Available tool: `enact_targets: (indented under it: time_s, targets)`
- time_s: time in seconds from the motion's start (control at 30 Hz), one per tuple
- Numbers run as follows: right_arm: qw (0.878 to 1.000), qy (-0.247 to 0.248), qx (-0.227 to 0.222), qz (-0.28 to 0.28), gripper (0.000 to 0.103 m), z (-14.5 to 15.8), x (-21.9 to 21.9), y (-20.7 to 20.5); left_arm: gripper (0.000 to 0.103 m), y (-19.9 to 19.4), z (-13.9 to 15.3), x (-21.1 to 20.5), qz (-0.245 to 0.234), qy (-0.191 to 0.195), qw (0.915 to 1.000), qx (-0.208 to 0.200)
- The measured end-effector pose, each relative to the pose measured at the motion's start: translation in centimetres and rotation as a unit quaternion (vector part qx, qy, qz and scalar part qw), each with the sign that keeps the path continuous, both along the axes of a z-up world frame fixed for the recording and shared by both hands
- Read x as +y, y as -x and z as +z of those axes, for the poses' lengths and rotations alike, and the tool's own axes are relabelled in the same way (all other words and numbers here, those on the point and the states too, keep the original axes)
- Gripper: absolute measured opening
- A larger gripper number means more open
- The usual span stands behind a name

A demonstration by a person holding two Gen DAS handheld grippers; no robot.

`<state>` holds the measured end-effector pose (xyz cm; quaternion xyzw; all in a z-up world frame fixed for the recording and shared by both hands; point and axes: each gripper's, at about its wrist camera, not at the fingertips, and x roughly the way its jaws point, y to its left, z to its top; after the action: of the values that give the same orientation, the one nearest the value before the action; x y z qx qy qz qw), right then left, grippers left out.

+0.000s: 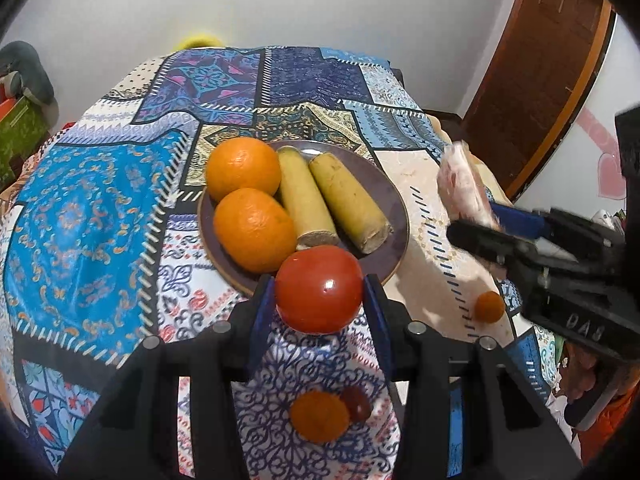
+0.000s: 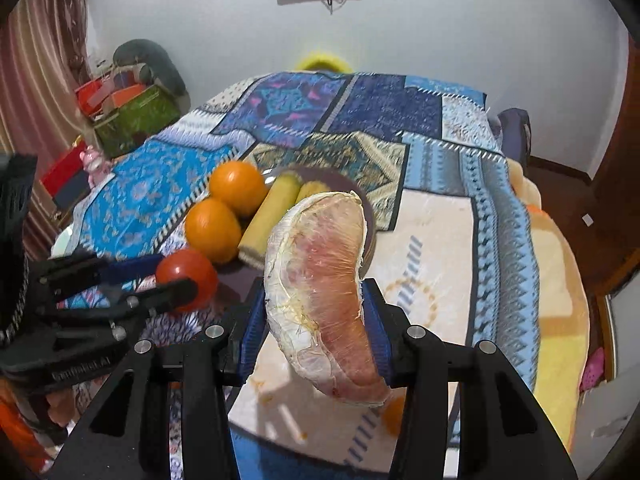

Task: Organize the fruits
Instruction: 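Lower the tomato onto the plate with the left tool while the right tool places the pomelo segment there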

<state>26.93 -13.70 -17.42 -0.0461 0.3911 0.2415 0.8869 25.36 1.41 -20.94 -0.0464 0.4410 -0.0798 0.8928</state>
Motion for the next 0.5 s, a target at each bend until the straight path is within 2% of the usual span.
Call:
enact_targets:
  time_s: [0.3,0.5]
  targets:
    - [1.000,-0.008,0.002,-0.009,0.043,0.1,0.4,-4.3,0.044,-2.2,-1.1,-1.8,-0.009,-0.011,0.9999,0.004]
    - [0.999,-0.005,0.029,-0.014,0.043,-1.7,1.1,-7.0,0.044,-3.3,-2.3,-1.5,0.002,-0.008,0.9998,0.019]
